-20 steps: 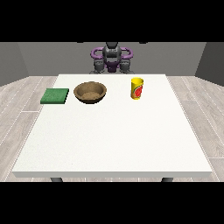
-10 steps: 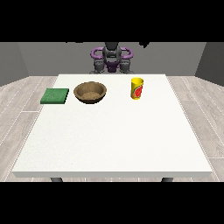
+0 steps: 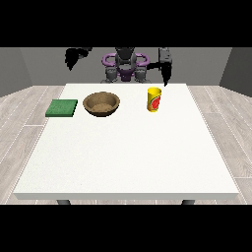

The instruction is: Pick the cup and pour the ball into the bowl, then pick the bowl and place it on the pad

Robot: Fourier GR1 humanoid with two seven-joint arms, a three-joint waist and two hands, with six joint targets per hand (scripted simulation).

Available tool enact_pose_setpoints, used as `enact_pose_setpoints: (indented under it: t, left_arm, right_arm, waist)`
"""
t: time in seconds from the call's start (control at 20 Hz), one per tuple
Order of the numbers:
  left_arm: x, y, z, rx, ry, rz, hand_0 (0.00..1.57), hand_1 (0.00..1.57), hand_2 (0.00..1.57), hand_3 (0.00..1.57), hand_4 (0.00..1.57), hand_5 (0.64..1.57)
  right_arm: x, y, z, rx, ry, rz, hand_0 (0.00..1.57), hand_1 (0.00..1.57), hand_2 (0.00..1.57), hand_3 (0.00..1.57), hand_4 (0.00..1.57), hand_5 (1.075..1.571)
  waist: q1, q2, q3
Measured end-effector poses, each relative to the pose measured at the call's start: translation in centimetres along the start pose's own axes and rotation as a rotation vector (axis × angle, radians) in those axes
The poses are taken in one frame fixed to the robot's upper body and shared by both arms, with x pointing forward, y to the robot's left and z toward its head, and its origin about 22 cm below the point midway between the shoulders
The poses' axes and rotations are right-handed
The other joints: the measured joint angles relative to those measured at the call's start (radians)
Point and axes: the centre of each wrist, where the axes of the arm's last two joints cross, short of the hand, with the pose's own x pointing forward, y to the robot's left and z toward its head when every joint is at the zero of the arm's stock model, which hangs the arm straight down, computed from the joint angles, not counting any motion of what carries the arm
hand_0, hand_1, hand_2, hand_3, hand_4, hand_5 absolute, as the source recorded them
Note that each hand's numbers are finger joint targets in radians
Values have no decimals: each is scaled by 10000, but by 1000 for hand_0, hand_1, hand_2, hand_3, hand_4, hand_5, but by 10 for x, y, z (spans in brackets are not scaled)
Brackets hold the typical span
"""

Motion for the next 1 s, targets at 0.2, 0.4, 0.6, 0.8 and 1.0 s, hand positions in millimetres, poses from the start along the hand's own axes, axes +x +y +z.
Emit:
enact_pose_setpoints:
  t: [0.2,0.4,0.6,0.8,1.0]
  left_arm:
    - [-31,10,3,-70,137,-163,0,0,0,0,41,1457]
    - [-60,8,5,-290,659,-293,0,0,0,0,18,1441]
    - [-81,13,5,-294,849,-277,0,0,0,0,169,1422]
    - [-101,12,6,-215,870,-286,0,0,0,0,183,1423]
    - [-117,8,5,-61,1079,-253,0,0,0,0,645,1535]
  right_arm:
    - [-3,-18,-3,136,-127,99,0,0,0,0,671,1560]
    - [-14,-29,-6,-28,256,98,0,0,0,0,664,1560]
    - [-21,-49,-6,-63,386,66,0,0,0,0,667,1562]
    - [-26,-60,-7,79,367,84,0,0,0,0,675,1564]
    - [-31,-66,-5,91,555,96,0,0,0,0,681,1566]
  waist:
    - [-137,265,0]
    - [-48,-76,0]
    - [-108,-181,3]
    - [-234,-87,1]
    - [-332,-199,8]
